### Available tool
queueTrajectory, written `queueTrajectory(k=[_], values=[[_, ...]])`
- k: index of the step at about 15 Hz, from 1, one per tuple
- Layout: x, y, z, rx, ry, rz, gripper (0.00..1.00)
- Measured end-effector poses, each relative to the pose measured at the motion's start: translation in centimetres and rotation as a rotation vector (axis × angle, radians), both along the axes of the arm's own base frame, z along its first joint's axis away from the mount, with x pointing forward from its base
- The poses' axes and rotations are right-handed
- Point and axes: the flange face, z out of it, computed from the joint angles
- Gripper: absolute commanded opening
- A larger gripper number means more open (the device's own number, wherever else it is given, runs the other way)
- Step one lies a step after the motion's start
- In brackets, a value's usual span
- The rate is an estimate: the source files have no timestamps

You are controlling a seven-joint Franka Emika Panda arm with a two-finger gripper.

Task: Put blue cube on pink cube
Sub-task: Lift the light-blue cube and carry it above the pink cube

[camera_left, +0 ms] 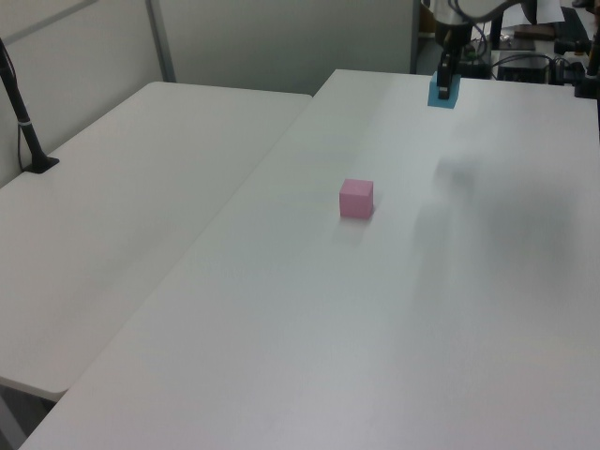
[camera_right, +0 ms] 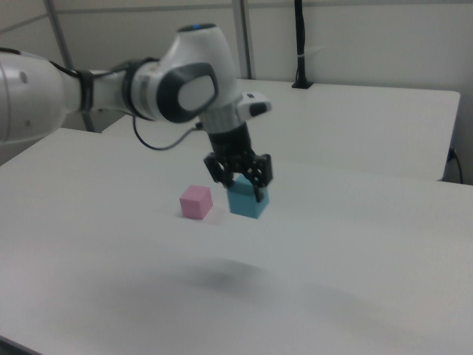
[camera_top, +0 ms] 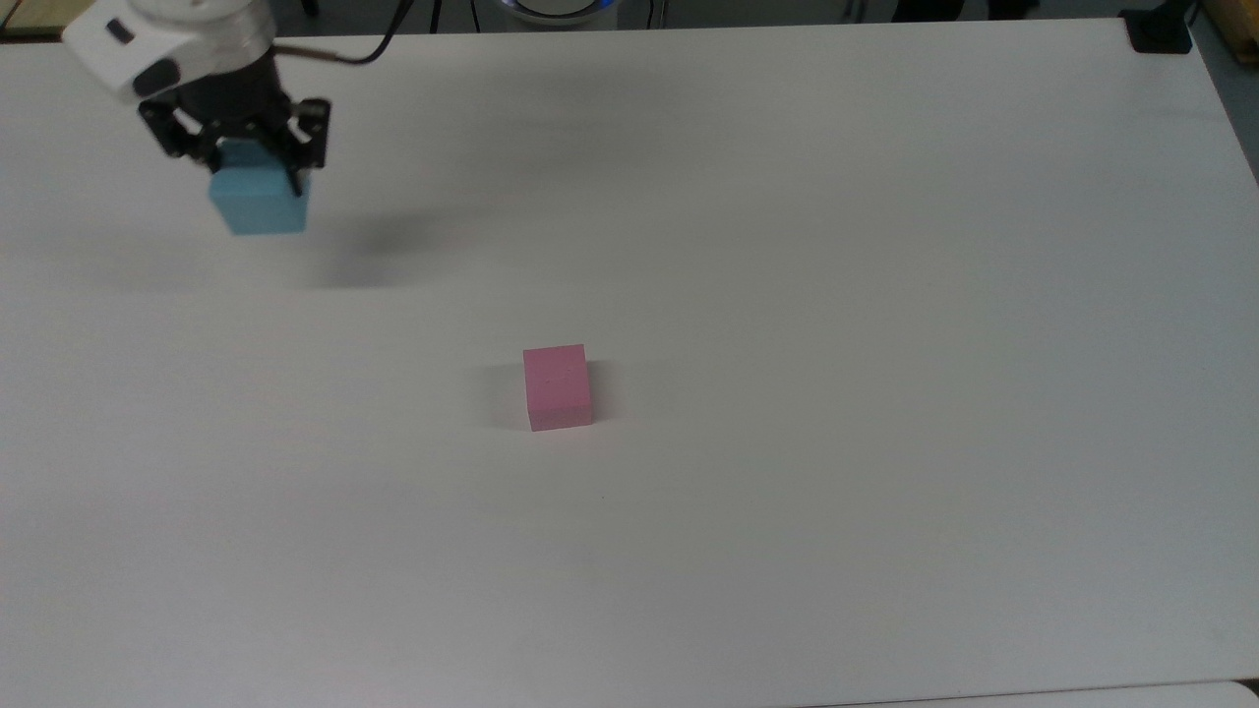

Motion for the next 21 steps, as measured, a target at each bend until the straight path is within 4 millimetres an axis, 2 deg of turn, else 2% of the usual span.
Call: queueTrajectory(k=[4,7,11,13,16,18,21], values=[[-1.7,3.7,4.3,0.087,0.062,0.006,0.28],[-1.4,7.9,5.2,0.139,0.077,0.059,0.28],[-0.1,13.4,4.4,0.157,0.087,0.102,0.27],[1.1,16.0,4.4,0.156,0.078,0.107,0.26],[3.5,18.4,3.3,0.156,0.057,0.103,0.26],[6.1,19.9,1.3,0.146,-0.009,0.086,0.26],[7.9,21.3,-1.7,0.099,-0.043,0.071,0.26]])
